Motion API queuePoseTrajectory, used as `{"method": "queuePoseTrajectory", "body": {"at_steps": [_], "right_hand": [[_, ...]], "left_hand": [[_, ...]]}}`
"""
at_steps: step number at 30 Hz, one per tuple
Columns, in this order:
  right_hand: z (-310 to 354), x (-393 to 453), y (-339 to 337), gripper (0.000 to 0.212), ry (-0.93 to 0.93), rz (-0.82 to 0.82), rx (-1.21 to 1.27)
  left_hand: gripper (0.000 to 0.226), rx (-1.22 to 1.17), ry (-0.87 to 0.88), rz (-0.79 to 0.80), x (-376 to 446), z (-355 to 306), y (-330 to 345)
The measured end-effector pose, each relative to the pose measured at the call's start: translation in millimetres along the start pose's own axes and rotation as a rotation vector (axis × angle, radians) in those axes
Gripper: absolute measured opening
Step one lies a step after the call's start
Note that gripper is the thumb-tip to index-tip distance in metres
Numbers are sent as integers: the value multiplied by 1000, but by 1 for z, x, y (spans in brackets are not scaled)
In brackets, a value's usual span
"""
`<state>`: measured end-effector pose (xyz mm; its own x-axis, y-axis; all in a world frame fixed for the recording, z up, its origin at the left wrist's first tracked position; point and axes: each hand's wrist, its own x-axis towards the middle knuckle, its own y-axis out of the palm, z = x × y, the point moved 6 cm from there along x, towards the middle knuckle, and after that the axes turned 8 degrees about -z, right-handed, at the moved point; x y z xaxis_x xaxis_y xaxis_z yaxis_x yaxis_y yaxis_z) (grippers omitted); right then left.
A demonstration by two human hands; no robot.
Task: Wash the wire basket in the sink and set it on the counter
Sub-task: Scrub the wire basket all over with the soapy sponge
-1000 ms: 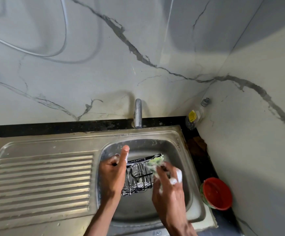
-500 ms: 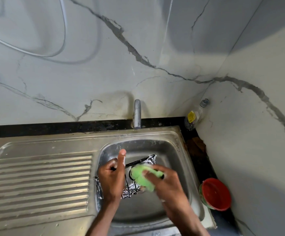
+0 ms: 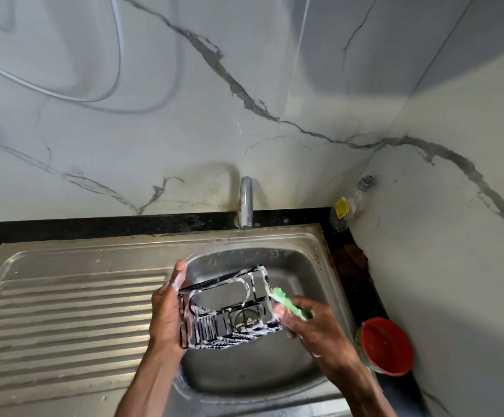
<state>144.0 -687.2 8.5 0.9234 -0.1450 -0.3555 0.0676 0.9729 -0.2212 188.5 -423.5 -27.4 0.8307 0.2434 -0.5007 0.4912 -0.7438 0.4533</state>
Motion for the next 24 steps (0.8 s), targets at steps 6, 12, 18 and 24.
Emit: {"method": "queuePoseTrajectory", "body": {"at_steps": [6, 12, 18, 24], "right_hand": [[-12, 18, -22, 56, -20, -250, -17], [-16, 47, 3, 43, -239, -225, -326], [-45, 62, -11, 26, -107, -381, -405], [-19, 72, 1, 54, -59, -284, -470]], "left_hand": [[36, -258, -99, -20, 14, -5, -23], [82, -325, -76, 13, 26, -4, -29], [19, -239, -63, -70, 21, -5, -34], [22, -122, -63, -22, 15, -1, -28]]}}
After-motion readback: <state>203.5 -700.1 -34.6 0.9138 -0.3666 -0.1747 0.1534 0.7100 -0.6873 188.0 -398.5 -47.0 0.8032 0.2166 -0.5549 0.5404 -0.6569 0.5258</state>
